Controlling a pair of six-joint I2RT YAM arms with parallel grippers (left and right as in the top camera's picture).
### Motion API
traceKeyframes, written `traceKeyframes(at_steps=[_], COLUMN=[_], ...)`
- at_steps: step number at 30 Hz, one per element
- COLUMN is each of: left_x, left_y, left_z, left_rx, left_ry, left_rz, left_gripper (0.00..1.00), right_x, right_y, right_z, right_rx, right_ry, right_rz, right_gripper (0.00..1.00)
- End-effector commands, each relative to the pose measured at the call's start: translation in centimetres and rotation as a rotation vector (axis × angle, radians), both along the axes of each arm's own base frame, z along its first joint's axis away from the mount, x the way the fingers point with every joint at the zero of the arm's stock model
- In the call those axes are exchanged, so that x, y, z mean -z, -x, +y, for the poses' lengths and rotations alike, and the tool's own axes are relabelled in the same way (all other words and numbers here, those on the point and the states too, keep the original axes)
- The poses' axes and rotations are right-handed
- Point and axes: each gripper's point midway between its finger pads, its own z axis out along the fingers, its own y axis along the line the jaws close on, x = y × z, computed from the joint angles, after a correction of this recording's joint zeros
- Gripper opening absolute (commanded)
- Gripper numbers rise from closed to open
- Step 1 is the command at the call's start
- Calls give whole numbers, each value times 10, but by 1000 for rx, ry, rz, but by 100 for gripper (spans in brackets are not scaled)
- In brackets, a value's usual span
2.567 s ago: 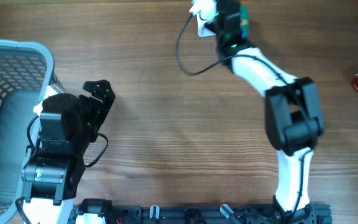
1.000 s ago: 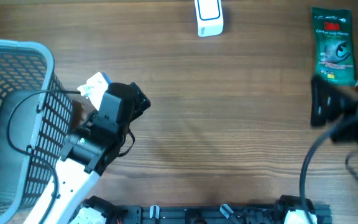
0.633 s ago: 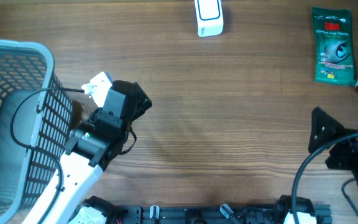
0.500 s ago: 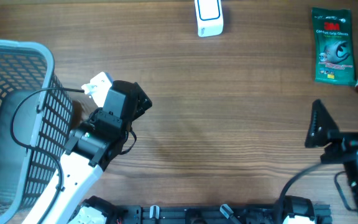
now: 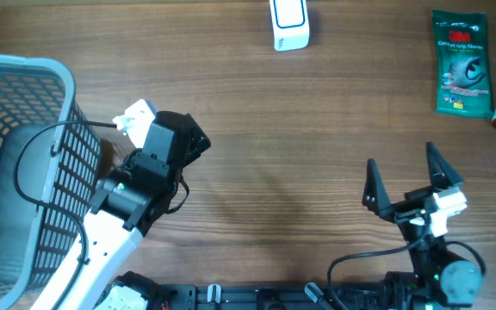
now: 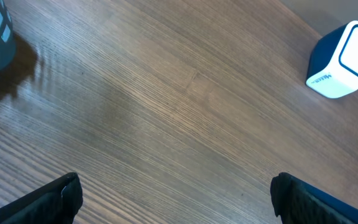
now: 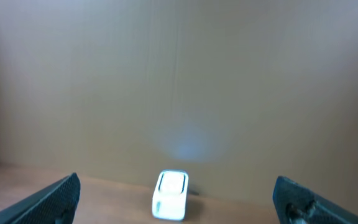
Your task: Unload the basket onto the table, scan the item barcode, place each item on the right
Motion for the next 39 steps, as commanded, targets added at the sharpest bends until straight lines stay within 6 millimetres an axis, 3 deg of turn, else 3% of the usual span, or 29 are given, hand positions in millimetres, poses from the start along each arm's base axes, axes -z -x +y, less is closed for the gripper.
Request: traceKeyframes(at_steps=[1,5,8,24,27,30,34,39], left_x=[-7,-7,-7,-7,-8,-30,-63,-66], left_y=[-3,-3,-3,-3,6,4,-8,9], left_z=[0,0,0,0,14,30,38,43], left_rx=[8,8,8,9,-19,-81,28,155], left_ry=[-22,-22,-22,-22,-75,-53,-102,-90], left_rz=[-17,-17,-17,-19,-5,-111,-379,-605], left_gripper=[100,100,100,100,100,100,100,100], right_x=[29,59,95,96,96,96,96,96], right_y=[-9,-18,-21,-22,-22,-22,-22,-22], right_z=[-8,-16,-16,-17,-17,-17,-17,-17], right_rx=[22,75,81,85,85,85,85,85], right_ry=[-80,-96,-95,-96,-95,-96,-95,-96], right_rz=[66,193,345,348,348,348,348,348], right_gripper=[100,100,100,100,100,100,100,99])
